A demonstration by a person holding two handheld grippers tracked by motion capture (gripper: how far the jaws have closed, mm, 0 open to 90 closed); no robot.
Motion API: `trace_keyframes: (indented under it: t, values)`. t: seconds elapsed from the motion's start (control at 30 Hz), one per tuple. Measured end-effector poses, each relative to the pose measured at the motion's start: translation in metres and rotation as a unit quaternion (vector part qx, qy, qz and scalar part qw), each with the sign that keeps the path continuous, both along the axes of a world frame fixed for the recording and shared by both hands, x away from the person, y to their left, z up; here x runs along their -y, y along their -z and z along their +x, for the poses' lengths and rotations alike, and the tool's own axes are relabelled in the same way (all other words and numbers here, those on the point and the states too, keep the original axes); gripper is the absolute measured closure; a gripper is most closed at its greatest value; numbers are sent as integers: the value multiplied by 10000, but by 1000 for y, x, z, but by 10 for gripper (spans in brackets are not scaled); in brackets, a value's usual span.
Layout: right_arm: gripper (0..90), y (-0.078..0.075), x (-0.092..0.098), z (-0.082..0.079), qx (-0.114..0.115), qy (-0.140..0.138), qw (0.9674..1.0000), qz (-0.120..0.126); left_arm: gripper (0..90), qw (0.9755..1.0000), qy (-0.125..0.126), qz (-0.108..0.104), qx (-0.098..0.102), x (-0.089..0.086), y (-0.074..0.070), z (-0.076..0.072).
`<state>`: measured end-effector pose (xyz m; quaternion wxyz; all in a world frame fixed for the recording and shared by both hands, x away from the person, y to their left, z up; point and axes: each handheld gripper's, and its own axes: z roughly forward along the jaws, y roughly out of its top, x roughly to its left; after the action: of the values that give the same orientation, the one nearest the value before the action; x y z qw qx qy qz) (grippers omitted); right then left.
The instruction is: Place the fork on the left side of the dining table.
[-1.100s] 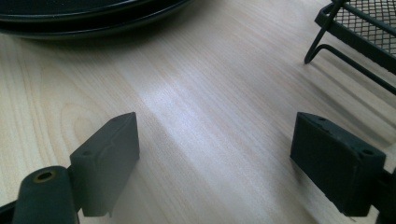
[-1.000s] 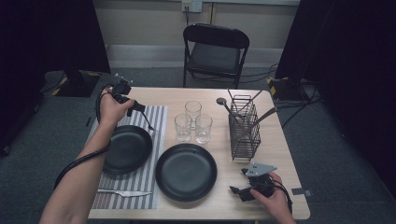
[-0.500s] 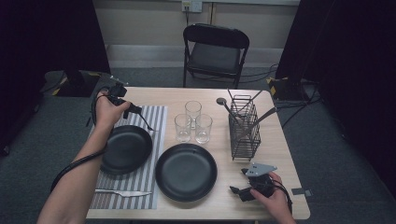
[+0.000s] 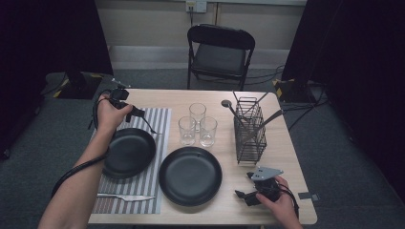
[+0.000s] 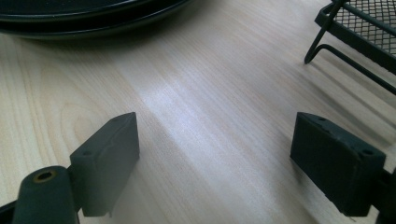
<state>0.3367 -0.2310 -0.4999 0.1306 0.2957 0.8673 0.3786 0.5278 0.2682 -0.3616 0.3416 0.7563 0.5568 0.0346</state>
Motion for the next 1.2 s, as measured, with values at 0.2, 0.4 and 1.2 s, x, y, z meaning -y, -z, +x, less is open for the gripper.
trace_keyframes:
  t: [0.2, 0.4, 1.2]
  values:
    - [147, 0, 0, 0, 0, 1, 10000, 1, 771, 10000, -26, -16, -18, -2, 1, -2]
    - [146, 0, 0, -1, 12, 3, 10000, -11, 771, 10000, -76, -32, -45, -7, 3, 0]
    - [146, 0, 0, -1, 15, 1, 10000, -8, 861, 9999, -99, -72, -107, -14, 8, 13]
